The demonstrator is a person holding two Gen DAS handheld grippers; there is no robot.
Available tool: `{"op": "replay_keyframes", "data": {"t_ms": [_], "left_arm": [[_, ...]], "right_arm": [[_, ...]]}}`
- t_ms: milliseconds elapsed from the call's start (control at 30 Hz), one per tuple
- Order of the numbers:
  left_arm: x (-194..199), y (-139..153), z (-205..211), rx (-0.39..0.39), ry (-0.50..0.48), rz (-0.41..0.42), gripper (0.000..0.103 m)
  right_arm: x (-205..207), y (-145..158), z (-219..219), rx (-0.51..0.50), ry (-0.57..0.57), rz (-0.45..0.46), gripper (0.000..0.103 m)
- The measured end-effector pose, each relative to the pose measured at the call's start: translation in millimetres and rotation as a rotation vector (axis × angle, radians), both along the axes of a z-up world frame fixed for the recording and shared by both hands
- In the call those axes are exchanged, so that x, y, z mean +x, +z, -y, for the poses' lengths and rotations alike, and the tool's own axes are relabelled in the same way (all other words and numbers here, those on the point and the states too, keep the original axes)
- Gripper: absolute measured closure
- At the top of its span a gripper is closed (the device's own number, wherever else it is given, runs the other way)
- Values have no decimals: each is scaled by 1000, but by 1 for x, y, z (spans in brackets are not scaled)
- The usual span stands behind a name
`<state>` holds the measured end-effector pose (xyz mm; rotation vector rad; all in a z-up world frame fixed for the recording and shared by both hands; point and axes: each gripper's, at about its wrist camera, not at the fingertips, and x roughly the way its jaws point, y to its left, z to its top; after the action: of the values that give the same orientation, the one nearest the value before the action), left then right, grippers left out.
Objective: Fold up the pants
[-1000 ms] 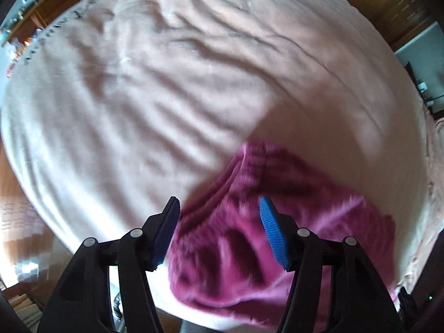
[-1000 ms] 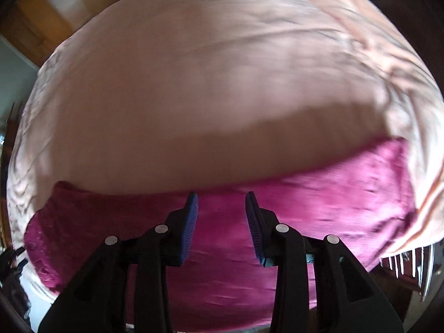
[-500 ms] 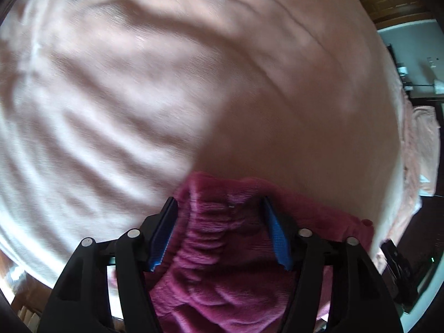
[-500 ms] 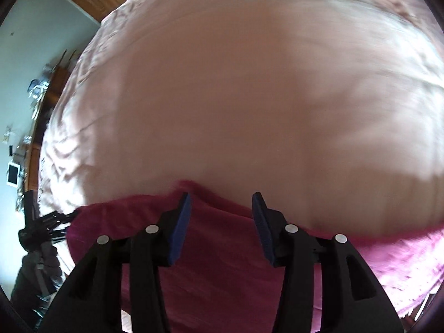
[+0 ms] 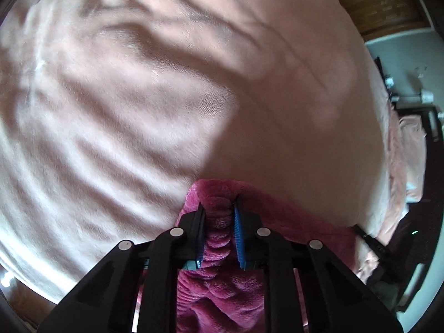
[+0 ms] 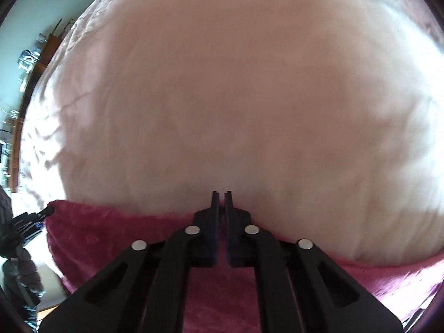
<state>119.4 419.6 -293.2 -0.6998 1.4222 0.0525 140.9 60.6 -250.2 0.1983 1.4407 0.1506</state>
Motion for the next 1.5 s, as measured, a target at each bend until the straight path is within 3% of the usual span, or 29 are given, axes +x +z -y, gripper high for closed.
{"op": "replay_keyframes", "data": {"t_ms": [133, 167, 267, 300, 367, 500, 633, 700, 800, 933, 1000, 1100, 1267, 1500], "left_arm": [[8, -8, 9, 23, -35, -35, 81], [8, -6, 11, 19, -45, -35, 81], [7, 2, 17, 24, -81, -24, 78], [3, 9, 19, 35, -95, -10, 77], [-6, 26, 21, 79, -132, 31, 70], [-29, 48, 36, 149, -218, 91, 70], [-46, 65, 54, 128, -309, 156, 70], [-52, 60, 68, 98, -360, 159, 70], [-64, 31, 103, 100, -461, 95, 70], [-73, -7, 108, 165, -459, 34, 69], [-72, -25, 95, 153, -415, 7, 68], [-65, -33, 92, 133, -410, -3, 68], [-58, -24, 116, 265, -504, -10, 68], [-53, 4, 157, 424, -503, 5, 65]], "right_arm": [[4, 11, -3, 6, -11, 41, 99], [4, 14, -5, 11, -11, 44, 95], [-7, 31, -10, 55, 13, 67, 68], [-16, 38, -14, 64, 38, 78, 64], [-32, 41, -22, 78, 80, 67, 64], [-68, 23, -43, 76, 170, -7, 64], [-69, -4, -49, 44, 120, -39, 64], [-58, -12, -50, 25, 90, -33, 64], [-42, -20, -50, 7, 67, -31, 64], [-43, -18, -45, 8, 71, -20, 64], [-50, -10, -41, 14, 74, 0, 64], [-69, 6, -24, 11, 67, 37, 64], [-114, 15, 24, 24, -27, 52, 64], [-183, 11, 125, 27, -196, 23, 64]]}}
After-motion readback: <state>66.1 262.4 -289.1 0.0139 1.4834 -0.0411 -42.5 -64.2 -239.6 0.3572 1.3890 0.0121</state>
